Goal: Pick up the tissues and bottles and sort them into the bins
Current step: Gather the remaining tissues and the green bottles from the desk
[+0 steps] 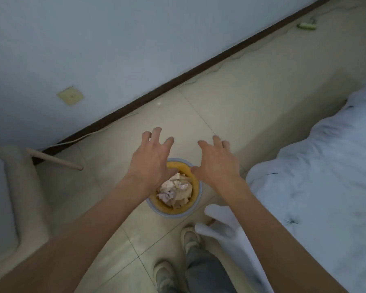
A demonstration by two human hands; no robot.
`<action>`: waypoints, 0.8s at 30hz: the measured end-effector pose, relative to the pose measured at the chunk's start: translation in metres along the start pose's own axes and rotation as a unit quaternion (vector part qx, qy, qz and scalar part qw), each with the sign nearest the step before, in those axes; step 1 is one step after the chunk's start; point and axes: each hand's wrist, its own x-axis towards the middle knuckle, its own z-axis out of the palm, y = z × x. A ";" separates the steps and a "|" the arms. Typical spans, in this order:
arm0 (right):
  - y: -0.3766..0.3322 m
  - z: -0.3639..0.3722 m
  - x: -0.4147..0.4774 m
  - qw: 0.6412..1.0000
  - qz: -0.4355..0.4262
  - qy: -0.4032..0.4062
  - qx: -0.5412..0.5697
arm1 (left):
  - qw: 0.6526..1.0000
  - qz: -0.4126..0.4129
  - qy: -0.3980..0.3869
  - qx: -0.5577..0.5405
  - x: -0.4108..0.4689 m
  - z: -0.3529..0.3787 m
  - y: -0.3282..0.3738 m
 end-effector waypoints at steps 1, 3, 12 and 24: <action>-0.003 -0.037 -0.016 1.000 -0.013 -0.002 0.001 | 1.000 0.018 0.006 0.000 -0.001 -0.035 0.007; -0.007 -0.119 -0.050 0.999 -0.030 0.009 0.009 | 0.998 0.055 0.026 0.004 -0.001 -0.114 0.022; 0.006 -0.403 -0.231 0.978 -0.012 0.178 0.109 | 0.970 0.180 0.165 -0.007 -0.061 -0.418 0.118; 0.043 -0.401 -0.487 0.872 0.233 0.302 0.308 | 0.941 0.299 0.157 -0.032 -0.207 -0.487 0.230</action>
